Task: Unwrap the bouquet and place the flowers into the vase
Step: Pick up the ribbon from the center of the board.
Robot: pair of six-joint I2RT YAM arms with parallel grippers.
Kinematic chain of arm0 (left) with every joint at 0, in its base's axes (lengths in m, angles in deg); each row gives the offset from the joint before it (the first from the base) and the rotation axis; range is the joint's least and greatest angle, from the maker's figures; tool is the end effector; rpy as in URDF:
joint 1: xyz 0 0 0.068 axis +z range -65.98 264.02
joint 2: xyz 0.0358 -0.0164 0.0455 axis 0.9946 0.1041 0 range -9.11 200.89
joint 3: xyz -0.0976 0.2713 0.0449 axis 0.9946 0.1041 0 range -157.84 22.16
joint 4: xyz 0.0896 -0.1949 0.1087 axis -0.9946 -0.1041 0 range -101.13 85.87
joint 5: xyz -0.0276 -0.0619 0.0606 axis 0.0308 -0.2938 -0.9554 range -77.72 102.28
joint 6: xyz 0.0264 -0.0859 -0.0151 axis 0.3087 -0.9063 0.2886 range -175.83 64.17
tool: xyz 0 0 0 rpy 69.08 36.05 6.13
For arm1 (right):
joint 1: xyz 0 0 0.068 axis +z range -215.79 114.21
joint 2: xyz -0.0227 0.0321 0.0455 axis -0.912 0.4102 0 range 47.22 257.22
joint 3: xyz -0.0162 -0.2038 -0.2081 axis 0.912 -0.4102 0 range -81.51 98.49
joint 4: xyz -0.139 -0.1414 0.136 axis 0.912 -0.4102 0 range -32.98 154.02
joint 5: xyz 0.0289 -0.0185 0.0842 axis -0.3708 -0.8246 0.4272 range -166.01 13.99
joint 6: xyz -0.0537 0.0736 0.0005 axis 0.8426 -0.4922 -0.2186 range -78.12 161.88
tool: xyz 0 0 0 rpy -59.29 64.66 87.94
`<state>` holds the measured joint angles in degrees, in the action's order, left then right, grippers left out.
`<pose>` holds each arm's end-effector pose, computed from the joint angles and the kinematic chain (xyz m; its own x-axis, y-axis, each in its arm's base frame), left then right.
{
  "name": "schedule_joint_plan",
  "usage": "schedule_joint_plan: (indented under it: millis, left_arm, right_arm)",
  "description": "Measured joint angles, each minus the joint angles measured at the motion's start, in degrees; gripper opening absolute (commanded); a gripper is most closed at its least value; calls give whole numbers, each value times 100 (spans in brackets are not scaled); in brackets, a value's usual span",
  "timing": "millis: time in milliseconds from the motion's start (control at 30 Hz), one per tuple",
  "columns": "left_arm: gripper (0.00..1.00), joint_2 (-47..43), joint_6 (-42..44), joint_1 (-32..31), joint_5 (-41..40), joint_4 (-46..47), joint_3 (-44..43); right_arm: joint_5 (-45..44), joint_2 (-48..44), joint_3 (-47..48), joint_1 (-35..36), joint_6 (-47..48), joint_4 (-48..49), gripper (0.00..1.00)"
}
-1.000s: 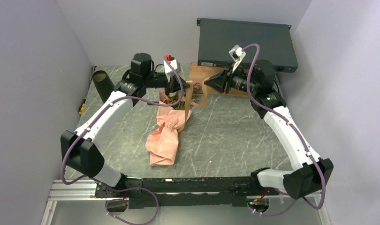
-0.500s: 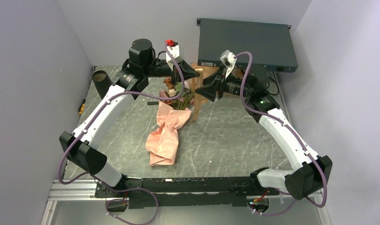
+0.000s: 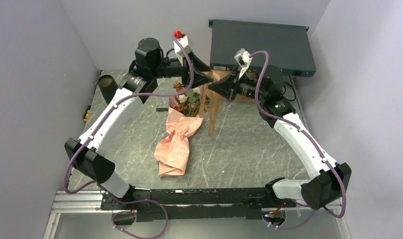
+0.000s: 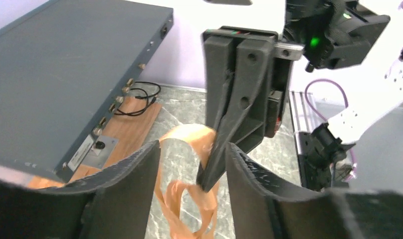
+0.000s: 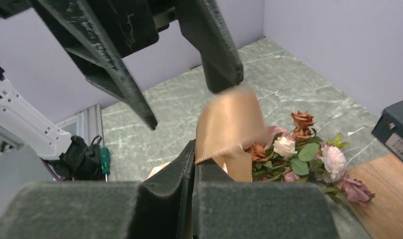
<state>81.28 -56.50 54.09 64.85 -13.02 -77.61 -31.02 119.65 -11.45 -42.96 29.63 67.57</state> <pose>0.2755 -0.2335 0.4937 -0.0041 -0.0058 -1.0000 0.9914 0.1304 -0.0048 0.2457 0.1658 0.4371 -0.1780 0.0880 -0.9801 -0.9088 0.3673 0.1980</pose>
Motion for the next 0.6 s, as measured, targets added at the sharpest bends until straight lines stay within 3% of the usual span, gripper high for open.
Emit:
schedule_joint_plan:
  millis: [100,367,600]
  left_arm:
    - [76,0,-302,251,-105,48,-42]
    - [78,-55,-337,1023,-175,-2,39]
    - [93,-330,393,868,205,-363,417]
  right_arm:
    - [-109,44,243,-2,-133,2,0]
    - [-164,256,960,-9,-389,92,0]
    - [-74,667,1517,-24,-557,229,0]
